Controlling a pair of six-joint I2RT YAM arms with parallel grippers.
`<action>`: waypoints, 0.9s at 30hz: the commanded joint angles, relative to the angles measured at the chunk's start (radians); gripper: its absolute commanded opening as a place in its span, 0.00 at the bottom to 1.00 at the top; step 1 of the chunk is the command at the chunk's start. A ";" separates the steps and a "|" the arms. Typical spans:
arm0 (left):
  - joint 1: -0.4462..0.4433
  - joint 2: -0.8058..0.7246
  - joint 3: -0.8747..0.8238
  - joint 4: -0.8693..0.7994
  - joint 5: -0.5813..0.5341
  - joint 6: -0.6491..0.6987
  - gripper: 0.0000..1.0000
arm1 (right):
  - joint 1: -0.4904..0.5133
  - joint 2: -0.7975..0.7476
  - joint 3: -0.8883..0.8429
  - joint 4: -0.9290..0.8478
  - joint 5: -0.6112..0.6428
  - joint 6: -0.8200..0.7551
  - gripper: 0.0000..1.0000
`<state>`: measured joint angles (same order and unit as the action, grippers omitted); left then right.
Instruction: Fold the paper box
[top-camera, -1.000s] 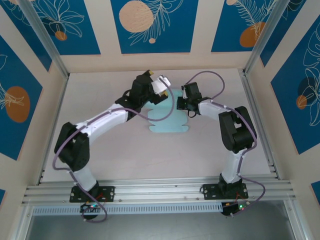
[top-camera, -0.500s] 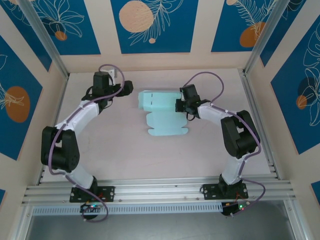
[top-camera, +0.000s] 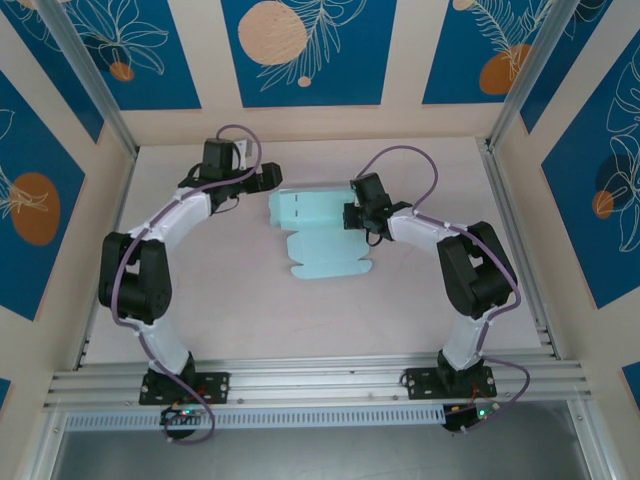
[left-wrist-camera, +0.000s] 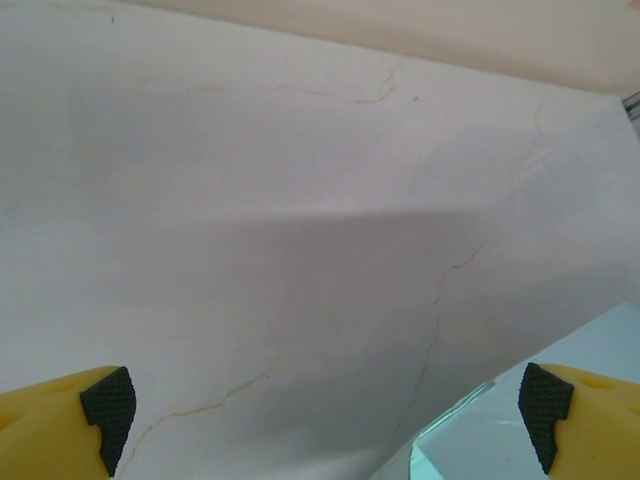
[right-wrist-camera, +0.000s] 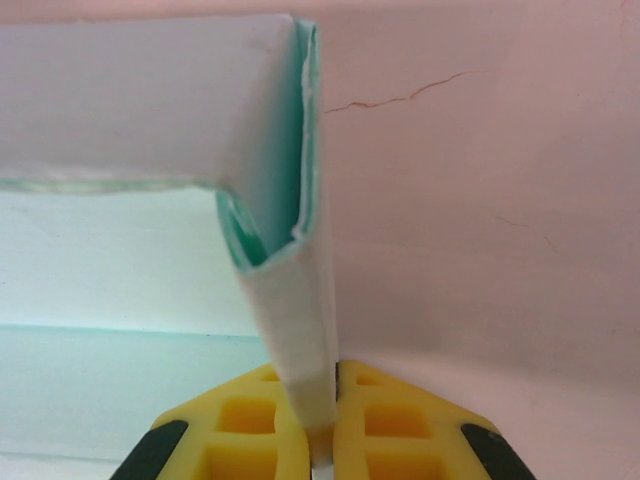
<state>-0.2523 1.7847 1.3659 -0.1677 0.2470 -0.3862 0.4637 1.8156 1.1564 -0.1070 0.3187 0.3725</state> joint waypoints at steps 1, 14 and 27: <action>-0.018 0.027 0.028 -0.080 0.023 0.041 0.96 | 0.004 -0.022 0.028 -0.005 0.030 -0.004 0.00; -0.052 0.069 0.037 -0.161 0.004 0.111 0.96 | 0.005 -0.007 0.041 -0.004 0.020 0.005 0.00; -0.131 0.146 0.100 -0.088 0.028 0.067 0.75 | 0.024 0.003 0.044 -0.011 0.037 0.020 0.00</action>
<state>-0.3599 1.9129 1.4353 -0.2890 0.2615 -0.2989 0.4686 1.8164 1.1717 -0.1249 0.3443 0.3752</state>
